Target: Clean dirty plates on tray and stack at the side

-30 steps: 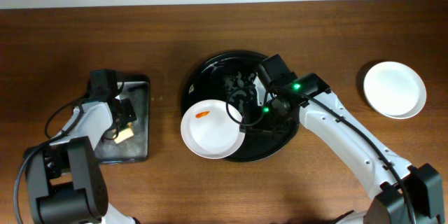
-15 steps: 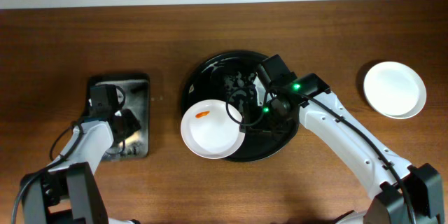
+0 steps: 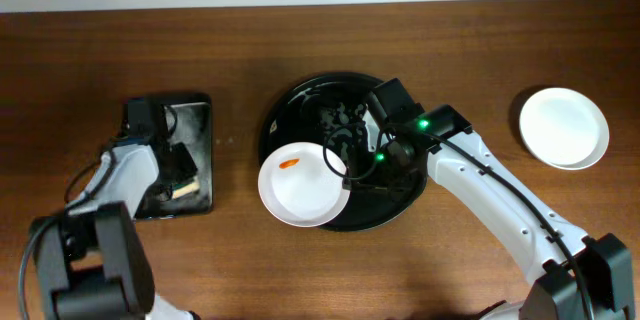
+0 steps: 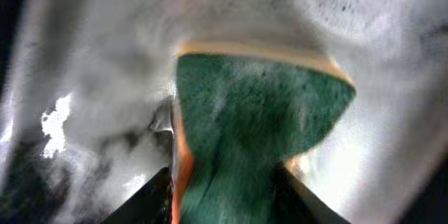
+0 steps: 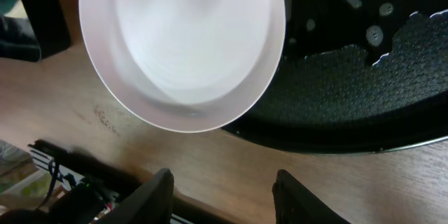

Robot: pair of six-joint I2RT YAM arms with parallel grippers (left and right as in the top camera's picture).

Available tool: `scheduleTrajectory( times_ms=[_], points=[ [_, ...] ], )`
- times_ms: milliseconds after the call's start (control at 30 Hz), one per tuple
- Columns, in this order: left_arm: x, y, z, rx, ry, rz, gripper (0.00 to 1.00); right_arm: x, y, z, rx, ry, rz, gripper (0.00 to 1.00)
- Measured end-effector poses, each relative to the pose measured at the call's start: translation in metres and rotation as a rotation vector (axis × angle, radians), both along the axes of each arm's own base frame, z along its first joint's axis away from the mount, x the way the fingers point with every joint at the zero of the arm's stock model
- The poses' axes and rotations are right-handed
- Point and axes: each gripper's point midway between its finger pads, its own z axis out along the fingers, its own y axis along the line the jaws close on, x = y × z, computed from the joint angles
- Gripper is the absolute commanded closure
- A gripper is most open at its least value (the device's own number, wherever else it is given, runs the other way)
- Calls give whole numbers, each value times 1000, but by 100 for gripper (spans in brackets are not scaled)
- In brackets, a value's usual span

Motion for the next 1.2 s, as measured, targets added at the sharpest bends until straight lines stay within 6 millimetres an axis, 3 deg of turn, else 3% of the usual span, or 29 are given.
scheduleTrajectory(
  times_ms=[67, 133, 167, 233, 467, 500, 567, 700, 900, 967, 1067, 1200],
  points=[
    [2, -1, -12, -9, 14, 2, 77, 0, 0, 0, 0, 0, 0, 52],
    [5, -3, -13, -19, 6, 2, 77, 0, 0, 0, 0, 0, 0, 52],
    [5, -3, -13, -22, 5, 1, 65, 0, 0, 0, 0, 0, -1, 52],
    [4, -2, -12, -15, 12, 3, 55, 4, 2, 1, 8, -15, -2, 52],
    [5, 2, 2, -1, -17, 13, 60, 4, 2, 1, 10, -18, -3, 52],
    [5, 2, 2, -1, -17, 13, 64, 4, 2, 1, 10, -18, -2, 52],
    [5, 2, 2, -1, -18, 13, 84, 4, 2, 1, 10, -18, -2, 52],
    [7, 3, 2, 4, -28, 16, 100, 4, 2, 1, 10, -18, -2, 52],
    [3, 2, 0, 0, -4, 16, 100, 5, 3, 0, 2, -24, -6, 51],
    [2, 2, 17, 6, -37, 14, 100, -1, 13, -17, -35, -11, 6, 49],
    [4, 2, 47, 21, -108, 2, 100, -4, 20, -70, -122, 127, -78, 48],
    [2, 2, 46, 21, -99, -1, 100, -6, 18, -90, -166, 201, -164, 57]
  ],
)
